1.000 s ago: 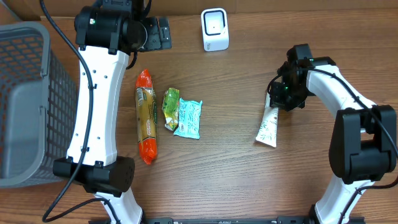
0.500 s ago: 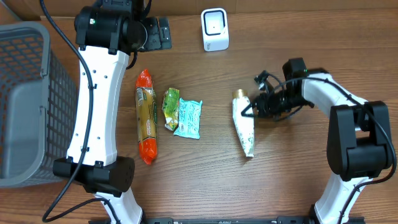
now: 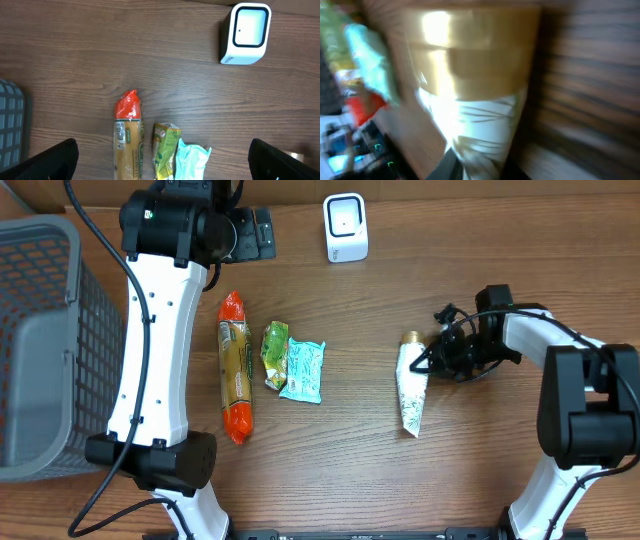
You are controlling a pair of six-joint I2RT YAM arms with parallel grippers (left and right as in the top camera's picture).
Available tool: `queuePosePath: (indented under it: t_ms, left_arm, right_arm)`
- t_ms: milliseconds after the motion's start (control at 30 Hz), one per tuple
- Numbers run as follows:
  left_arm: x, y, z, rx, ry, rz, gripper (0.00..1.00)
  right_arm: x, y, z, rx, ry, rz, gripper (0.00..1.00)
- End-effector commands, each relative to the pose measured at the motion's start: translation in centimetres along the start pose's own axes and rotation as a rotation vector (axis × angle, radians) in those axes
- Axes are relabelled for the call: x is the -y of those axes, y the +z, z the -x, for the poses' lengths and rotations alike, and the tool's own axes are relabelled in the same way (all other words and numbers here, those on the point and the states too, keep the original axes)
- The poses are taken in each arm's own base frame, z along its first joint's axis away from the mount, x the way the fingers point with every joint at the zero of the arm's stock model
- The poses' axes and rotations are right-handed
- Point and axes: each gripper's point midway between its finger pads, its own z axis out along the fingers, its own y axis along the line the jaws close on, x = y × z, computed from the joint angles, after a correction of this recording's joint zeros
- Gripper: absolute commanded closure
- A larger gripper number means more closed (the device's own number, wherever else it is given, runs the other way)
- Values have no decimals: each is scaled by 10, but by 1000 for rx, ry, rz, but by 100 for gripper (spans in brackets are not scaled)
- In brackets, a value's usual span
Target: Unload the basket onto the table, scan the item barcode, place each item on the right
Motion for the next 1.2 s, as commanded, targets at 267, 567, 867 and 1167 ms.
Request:
queuePosePath:
  t_ms: [267, 567, 867, 1167]
  left_arm:
    - [-4, 1, 1, 2, 5, 15, 1]
    - [-4, 1, 1, 2, 4, 15, 0]
    - [-4, 1, 1, 2, 5, 15, 0]
    - [-4, 1, 1, 2, 5, 15, 0]
  right_arm:
    - [96, -34, -8, 25, 197, -599, 40]
    - [77, -35, -6, 14, 224, -530, 42]
    - [33, -66, 34, 211, 308, -469, 39]
    - [9, -76, 27, 241, 426, -441, 33]
